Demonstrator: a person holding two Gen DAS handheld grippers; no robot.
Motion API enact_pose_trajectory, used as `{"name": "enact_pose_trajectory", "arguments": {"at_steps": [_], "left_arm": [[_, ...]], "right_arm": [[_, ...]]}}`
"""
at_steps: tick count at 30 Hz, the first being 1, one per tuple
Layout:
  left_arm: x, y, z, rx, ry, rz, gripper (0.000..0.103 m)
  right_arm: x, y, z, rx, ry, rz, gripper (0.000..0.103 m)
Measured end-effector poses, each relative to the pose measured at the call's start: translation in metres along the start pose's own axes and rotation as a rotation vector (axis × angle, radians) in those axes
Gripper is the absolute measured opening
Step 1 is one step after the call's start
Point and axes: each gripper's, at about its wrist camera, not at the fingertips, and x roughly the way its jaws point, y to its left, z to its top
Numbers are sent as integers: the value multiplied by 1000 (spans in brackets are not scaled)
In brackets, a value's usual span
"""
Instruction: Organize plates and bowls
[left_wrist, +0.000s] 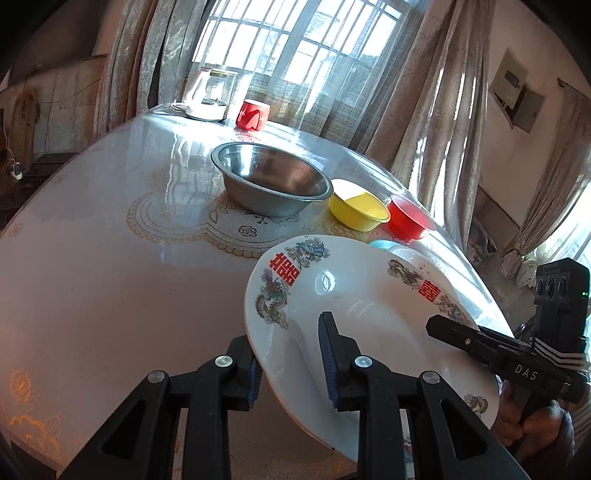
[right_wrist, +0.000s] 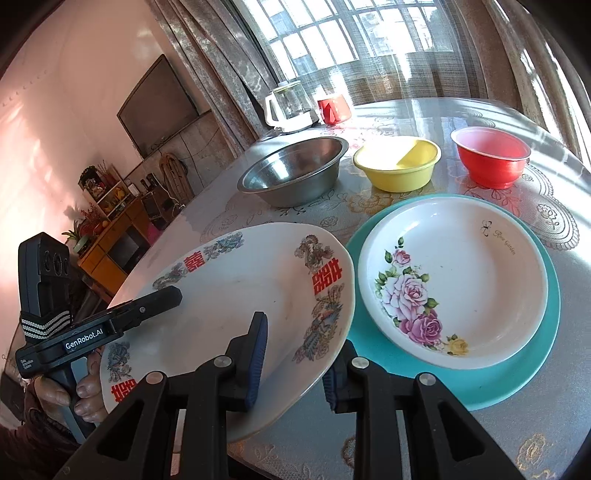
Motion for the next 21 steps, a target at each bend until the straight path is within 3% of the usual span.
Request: {"name": "enact_pose_trajectory", "arguments": {"at_steps": [10, 21], "left_arm": [[33, -60, 23, 95, 23, -83, 29], [73, -109, 38, 170, 67, -131, 31]], "right_arm": [[-38, -40, 10, 33, -92, -140, 27], [-56, -88, 18, 94, -132, -270, 27]]}}
